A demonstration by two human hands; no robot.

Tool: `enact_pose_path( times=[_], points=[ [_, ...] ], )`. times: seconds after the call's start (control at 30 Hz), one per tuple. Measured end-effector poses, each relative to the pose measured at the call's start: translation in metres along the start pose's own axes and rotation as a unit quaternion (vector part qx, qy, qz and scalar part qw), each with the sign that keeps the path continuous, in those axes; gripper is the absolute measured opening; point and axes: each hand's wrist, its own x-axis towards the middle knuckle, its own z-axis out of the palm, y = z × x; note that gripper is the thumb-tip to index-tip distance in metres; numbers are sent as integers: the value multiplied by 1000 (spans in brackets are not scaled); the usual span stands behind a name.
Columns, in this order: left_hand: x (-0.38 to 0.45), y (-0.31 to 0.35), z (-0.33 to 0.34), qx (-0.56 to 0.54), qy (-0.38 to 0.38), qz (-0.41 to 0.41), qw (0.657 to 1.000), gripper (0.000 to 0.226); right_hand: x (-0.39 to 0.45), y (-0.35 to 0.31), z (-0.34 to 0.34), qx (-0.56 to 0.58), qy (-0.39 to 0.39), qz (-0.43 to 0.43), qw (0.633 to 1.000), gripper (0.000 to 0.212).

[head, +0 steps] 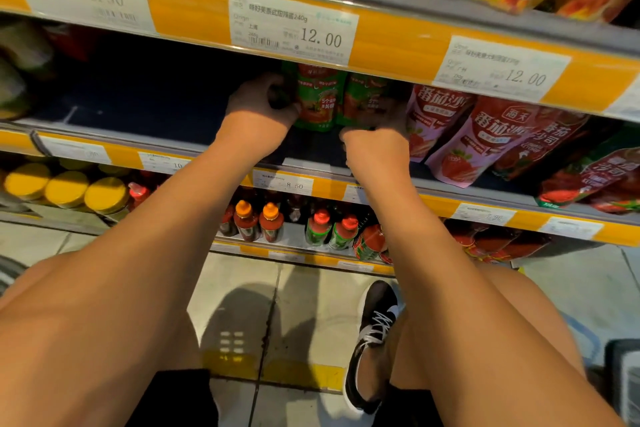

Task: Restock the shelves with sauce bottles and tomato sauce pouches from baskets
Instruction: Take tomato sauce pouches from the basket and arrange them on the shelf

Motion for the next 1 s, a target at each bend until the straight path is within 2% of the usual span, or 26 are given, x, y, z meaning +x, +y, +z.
enact_pose_path(
  times=[0.13,0.2,0.4,0.6,0.8,1.0],
  points=[
    [-18,0,-18,-17,9,0,1000,40,-20,-5,-1,-23,-51,-31,998,26],
    [-31,0,-27,-13,10,12,1000,36,-30,-8,0,-39,-77,-66,994,18],
    [-83,3,-59,36,-25,47,998,42,-61,-17,17,-56,-182,-145,971,55],
    [-148,-4,-112,78,-21,36,996,38,-90,-30,33,-48,-238,-181,953,63],
    [-226,-29,-202,86,105,-10,991,32,-121,-44,51,-39,-284,-217,933,63],
    [-324,-83,-259,50,239,-96,965,34,-164,-46,77,-48,-313,-252,914,55]
  ],
)
